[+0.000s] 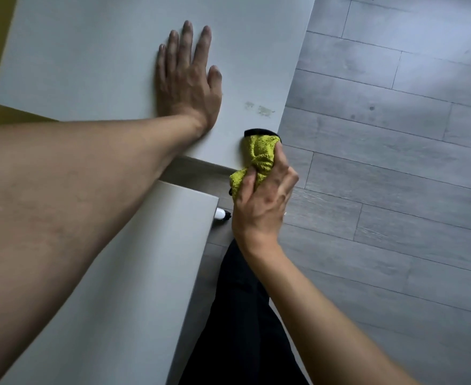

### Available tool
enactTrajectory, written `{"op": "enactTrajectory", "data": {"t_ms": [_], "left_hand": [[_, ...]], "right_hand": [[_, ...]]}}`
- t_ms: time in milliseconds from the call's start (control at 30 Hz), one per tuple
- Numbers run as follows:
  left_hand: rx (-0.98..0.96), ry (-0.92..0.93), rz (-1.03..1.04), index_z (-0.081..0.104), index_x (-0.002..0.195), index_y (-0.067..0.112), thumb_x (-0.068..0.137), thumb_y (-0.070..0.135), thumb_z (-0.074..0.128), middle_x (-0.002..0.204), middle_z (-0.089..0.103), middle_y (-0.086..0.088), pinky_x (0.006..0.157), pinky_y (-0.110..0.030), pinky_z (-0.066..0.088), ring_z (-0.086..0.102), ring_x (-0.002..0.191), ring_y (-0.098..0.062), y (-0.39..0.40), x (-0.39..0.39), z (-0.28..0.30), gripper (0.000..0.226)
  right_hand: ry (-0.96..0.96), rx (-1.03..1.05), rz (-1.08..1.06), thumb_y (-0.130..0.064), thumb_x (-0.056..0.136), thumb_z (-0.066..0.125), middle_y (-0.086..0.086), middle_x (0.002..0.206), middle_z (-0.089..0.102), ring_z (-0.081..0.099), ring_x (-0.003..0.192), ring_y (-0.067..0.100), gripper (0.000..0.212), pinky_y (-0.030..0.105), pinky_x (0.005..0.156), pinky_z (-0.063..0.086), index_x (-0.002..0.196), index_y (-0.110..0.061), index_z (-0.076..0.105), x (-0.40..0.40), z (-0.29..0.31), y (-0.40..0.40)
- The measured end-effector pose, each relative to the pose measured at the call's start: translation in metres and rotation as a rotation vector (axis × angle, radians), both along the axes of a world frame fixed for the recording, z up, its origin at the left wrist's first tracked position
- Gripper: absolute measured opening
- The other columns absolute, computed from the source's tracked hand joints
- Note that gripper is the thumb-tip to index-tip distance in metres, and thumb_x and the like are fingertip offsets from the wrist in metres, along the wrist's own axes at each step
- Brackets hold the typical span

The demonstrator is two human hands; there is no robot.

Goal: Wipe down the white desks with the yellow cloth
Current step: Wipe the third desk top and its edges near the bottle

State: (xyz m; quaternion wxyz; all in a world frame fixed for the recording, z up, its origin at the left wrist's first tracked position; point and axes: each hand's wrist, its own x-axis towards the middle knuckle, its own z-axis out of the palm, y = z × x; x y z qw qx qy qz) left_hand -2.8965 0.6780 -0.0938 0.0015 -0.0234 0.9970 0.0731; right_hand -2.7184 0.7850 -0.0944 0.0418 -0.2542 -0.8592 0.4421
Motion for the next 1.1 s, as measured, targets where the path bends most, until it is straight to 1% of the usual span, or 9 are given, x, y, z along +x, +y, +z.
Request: {"op": "enactTrajectory", "data": {"t_ms": [100, 233, 400, 533, 633, 700, 800, 933, 1100], "left_hand": [[0.037, -0.001, 0.006, 0.023, 0.166, 0.031, 0.103, 0.04, 0.033, 0.175, 0.014, -0.001, 0.131, -0.041, 0.003, 0.011, 0.162, -0.024, -0.005, -0.001, -0.001, 0.065], [0.056, 0.012, -0.001, 0.026, 0.166, 0.03, 0.101, 0.039, 0.034, 0.175, 0.016, -0.003, 0.131, -0.041, 0.004, 0.013, 0.161, -0.026, -0.005, 0.0, -0.001, 0.066], [0.097, 0.047, -0.006, 0.032, 0.164, 0.026, 0.098, 0.038, 0.037, 0.173, 0.024, -0.007, 0.131, -0.044, 0.008, 0.021, 0.159, -0.031, -0.006, 0.002, -0.004, 0.067], [0.118, 0.088, -0.006, 0.038, 0.162, 0.023, 0.095, 0.038, 0.038, 0.17, 0.029, -0.01, 0.13, -0.049, 0.013, 0.026, 0.157, -0.034, -0.007, 0.001, -0.005, 0.068], [0.142, 0.131, -0.005, 0.043, 0.159, 0.02, 0.095, 0.036, 0.043, 0.168, 0.034, -0.012, 0.128, -0.052, 0.018, 0.032, 0.155, -0.036, -0.004, 0.0, -0.006, 0.067], [0.154, 0.166, 0.002, 0.046, 0.158, 0.019, 0.095, 0.035, 0.046, 0.166, 0.037, -0.013, 0.127, -0.053, 0.022, 0.035, 0.153, -0.037, -0.004, 0.0, -0.007, 0.065], [0.154, 0.161, 0.013, 0.047, 0.158, 0.02, 0.095, 0.036, 0.046, 0.166, 0.038, -0.014, 0.127, -0.053, 0.022, 0.035, 0.152, -0.037, -0.005, -0.001, -0.006, 0.064], [0.183, 0.106, 0.046, 0.047, 0.157, 0.018, 0.096, 0.032, 0.045, 0.166, 0.035, -0.017, 0.128, -0.052, 0.021, 0.034, 0.152, -0.038, -0.002, -0.001, -0.001, 0.063], [0.16, 0.027, 0.177, 0.044, 0.158, 0.014, 0.094, 0.032, 0.045, 0.166, 0.034, -0.018, 0.127, -0.057, 0.02, 0.035, 0.152, -0.038, -0.002, 0.0, 0.007, 0.066]], "right_hand": [[-0.026, -0.019, 0.006, -0.035, 0.099, 0.042, 0.007, 0.129, 0.04, 0.051, 0.118, 0.028, 0.056, 0.038, 0.096, 0.043, 0.153, -0.025, 0.03, -0.003, 0.008, -0.002], [-0.155, -0.067, -0.093, -0.03, 0.102, 0.046, 0.011, 0.13, 0.041, 0.049, 0.119, 0.035, 0.051, 0.045, 0.097, 0.043, 0.15, -0.024, 0.031, -0.027, 0.022, 0.002], [-0.184, 0.239, 0.024, -0.029, 0.102, 0.045, 0.017, 0.133, 0.042, 0.045, 0.121, 0.039, 0.053, 0.049, 0.098, 0.04, 0.152, -0.018, 0.031, -0.132, 0.026, 0.031], [-0.22, 0.493, 0.204, -0.02, 0.096, 0.048, 0.015, 0.144, 0.038, 0.04, 0.129, 0.037, 0.062, 0.048, 0.109, 0.031, 0.154, -0.022, 0.029, -0.216, 0.026, 0.048], [-0.086, 0.599, 0.383, -0.019, 0.088, 0.054, 0.016, 0.152, 0.037, 0.035, 0.139, 0.037, 0.067, 0.05, 0.119, 0.022, 0.152, -0.019, 0.035, -0.249, 0.022, 0.057], [0.048, 0.639, 0.53, -0.02, 0.092, 0.051, 0.016, 0.149, 0.042, 0.038, 0.138, 0.036, 0.06, 0.052, 0.12, 0.022, 0.15, -0.017, 0.041, -0.259, 0.018, 0.056], [0.183, 0.59, 0.745, -0.027, 0.097, 0.049, 0.017, 0.146, 0.047, 0.042, 0.136, 0.037, 0.052, 0.053, 0.122, 0.022, 0.148, -0.017, 0.047, -0.271, 0.016, 0.05], [0.219, 0.519, 0.919, -0.033, 0.097, 0.056, 0.018, 0.148, 0.047, 0.038, 0.142, 0.036, 0.054, 0.05, 0.124, 0.018, 0.148, -0.016, 0.047, -0.287, 0.017, 0.04], [0.208, 0.487, 1.139, -0.026, 0.094, 0.06, 0.017, 0.153, 0.041, 0.029, 0.148, 0.035, 0.062, 0.047, 0.127, 0.009, 0.151, -0.016, 0.041, -0.314, 0.021, 0.029]]}}
